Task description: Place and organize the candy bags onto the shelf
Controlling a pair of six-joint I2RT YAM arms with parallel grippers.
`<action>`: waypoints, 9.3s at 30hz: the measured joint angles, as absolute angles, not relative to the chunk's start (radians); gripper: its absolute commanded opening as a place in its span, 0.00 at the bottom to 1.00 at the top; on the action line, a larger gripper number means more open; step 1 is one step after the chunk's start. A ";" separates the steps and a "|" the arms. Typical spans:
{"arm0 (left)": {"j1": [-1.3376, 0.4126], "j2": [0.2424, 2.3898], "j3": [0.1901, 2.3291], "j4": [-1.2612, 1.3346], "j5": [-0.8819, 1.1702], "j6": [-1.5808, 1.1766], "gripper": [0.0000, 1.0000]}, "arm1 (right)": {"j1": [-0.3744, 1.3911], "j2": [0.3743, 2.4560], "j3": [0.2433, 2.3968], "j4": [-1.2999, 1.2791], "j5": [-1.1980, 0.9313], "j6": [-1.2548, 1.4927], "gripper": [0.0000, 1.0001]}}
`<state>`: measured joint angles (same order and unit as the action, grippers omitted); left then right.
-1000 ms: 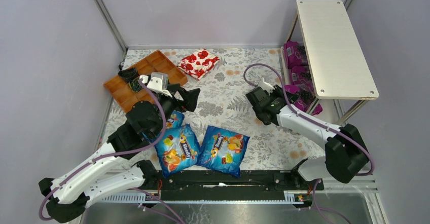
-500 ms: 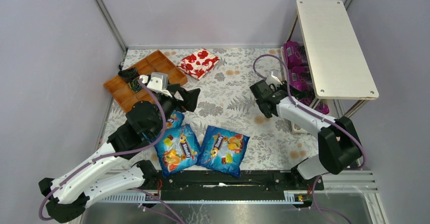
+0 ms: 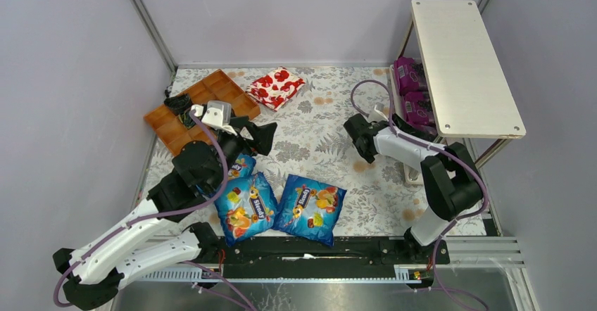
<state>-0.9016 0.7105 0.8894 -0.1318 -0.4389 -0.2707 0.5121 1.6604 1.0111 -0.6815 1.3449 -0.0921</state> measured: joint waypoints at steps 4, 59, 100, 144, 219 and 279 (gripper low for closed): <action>-0.902 0.707 0.890 -0.132 -0.439 -0.271 0.88 | 0.510 1.655 1.023 -0.704 1.316 -0.080 0.78; -0.902 0.736 0.889 -0.133 -0.437 -0.271 0.88 | 0.453 1.561 1.059 -0.821 1.082 0.022 0.22; -0.902 0.985 0.931 -0.348 -0.519 -0.405 0.98 | 0.952 1.085 0.662 -0.408 0.141 0.786 1.00; -0.874 1.402 0.628 -0.212 0.181 -0.820 0.46 | 0.945 1.215 0.295 0.355 -0.040 1.266 0.93; -1.684 1.666 0.564 0.630 -0.627 0.232 0.68 | 0.831 0.937 0.439 -0.272 0.136 1.003 1.00; -1.559 1.302 0.601 0.278 -0.717 0.123 0.00 | 0.841 1.432 0.520 0.242 -0.022 1.472 0.80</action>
<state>-1.5589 1.3022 0.6014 0.2775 -0.7174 0.1226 0.8406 1.4319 0.5198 0.2424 -0.0223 1.4715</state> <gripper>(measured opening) 0.006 0.826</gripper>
